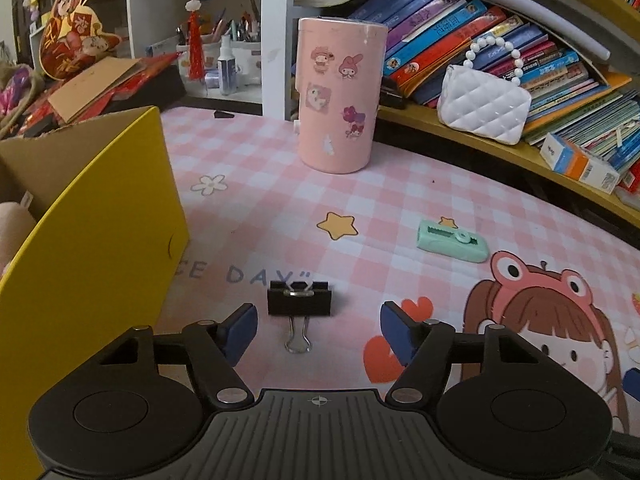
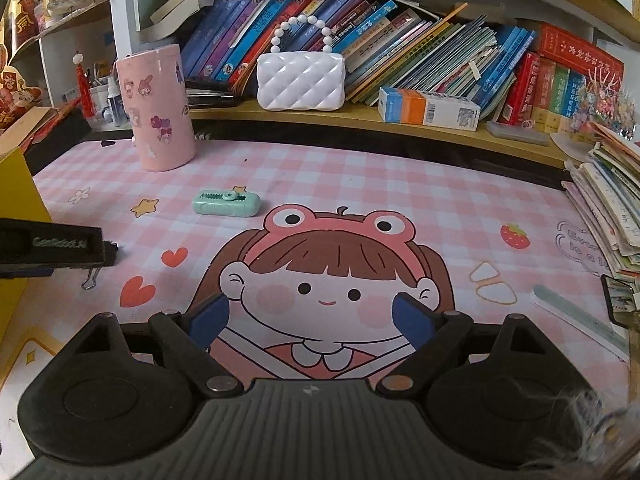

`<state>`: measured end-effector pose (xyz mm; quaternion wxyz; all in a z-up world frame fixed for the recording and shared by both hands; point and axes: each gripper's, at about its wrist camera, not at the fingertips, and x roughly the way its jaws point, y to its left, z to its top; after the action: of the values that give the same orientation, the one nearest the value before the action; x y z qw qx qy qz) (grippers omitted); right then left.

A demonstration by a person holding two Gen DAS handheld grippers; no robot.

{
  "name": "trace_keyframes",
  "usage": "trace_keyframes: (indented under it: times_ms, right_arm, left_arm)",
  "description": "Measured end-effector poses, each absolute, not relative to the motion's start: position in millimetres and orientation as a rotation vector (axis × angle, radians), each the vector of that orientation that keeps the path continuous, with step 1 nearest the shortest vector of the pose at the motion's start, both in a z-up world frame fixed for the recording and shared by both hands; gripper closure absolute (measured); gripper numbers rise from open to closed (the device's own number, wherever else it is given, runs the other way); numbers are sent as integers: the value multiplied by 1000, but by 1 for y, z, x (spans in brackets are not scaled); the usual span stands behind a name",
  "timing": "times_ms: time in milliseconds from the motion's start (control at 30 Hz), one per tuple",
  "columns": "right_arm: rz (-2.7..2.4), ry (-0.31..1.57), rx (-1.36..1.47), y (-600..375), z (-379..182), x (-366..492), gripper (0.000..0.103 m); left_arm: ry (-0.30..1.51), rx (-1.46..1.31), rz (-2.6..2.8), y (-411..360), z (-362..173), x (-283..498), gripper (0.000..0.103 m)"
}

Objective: Organize objects
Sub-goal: 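Grasp the black binder clip with the left tool while the right tool grasps the mint-green clip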

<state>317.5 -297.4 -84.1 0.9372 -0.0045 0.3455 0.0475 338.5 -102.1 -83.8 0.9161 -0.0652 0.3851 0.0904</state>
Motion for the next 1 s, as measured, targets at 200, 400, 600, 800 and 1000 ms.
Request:
trace_keyframes:
  times_ms: [200, 400, 600, 800, 1000]
  right_arm:
    - [108, 716, -23, -295, -85, 318, 14]
    - [121, 716, -48, -293, -83, 317, 14]
    - [143, 711, -63, -286, -84, 323, 14]
    - [184, 680, -51, -266, -90, 349, 13]
    - [206, 648, -61, -230, -106, 398, 13]
  left_arm:
    - [776, -116, 221, -100, -89, 349, 35]
    - [806, -115, 247, -93, -102, 362, 58]
    - [764, -153, 239, -84, -88, 346, 65]
    - [695, -220, 203, -78, -39, 300, 65]
    - [635, -178, 212, -77, -3, 254, 65]
